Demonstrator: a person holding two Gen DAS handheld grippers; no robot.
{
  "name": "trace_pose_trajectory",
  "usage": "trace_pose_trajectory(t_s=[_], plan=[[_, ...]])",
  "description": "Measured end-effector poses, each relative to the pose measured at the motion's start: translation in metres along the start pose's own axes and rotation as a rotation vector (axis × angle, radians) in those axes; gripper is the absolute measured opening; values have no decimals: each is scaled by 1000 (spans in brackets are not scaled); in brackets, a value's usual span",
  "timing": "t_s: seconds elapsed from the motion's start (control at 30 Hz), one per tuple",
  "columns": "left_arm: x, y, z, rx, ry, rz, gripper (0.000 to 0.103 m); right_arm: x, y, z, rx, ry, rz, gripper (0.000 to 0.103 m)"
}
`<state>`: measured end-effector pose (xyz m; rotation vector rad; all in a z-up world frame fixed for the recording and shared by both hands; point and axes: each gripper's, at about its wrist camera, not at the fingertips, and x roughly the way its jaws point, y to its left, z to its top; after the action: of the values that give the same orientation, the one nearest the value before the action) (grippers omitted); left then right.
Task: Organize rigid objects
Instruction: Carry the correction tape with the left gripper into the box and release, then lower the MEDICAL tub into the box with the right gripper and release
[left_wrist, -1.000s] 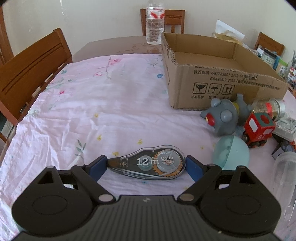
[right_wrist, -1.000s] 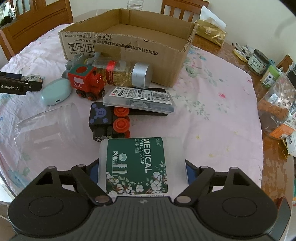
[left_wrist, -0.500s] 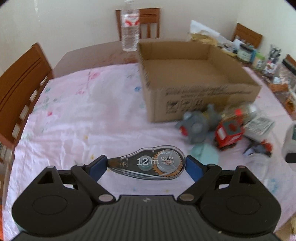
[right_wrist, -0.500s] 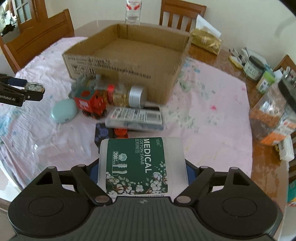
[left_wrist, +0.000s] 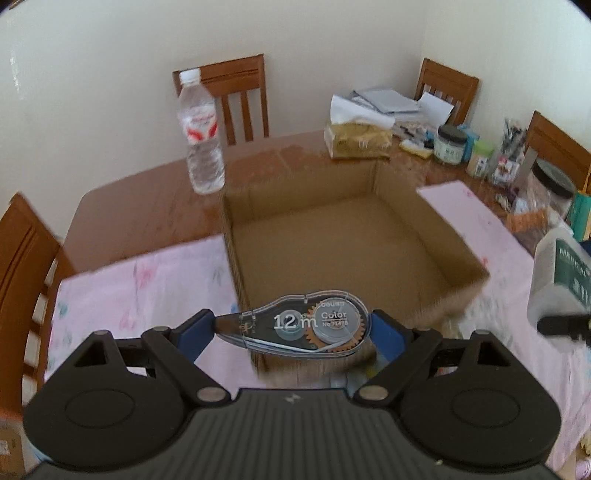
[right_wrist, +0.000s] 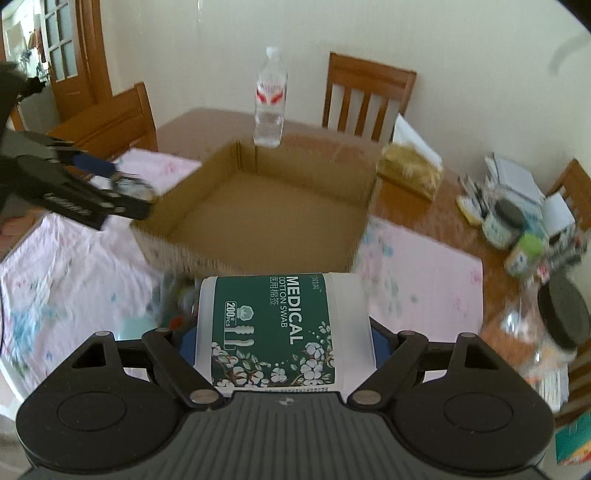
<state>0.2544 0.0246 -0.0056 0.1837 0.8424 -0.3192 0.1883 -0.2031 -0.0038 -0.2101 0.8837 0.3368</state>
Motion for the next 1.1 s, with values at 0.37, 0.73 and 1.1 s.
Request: trace_pose_trajectory(t_s=[0.37,0.73,1.1], plan=[[81,9,63,39,14,-3,90,36,-4,38,19,-11,-7,87],[125,29,85,-41,-12,23,99,57,-11,57,48,16,-22,87],[95,35,66,-65,0,28,99,95,-19,82,66,44,-6,87]])
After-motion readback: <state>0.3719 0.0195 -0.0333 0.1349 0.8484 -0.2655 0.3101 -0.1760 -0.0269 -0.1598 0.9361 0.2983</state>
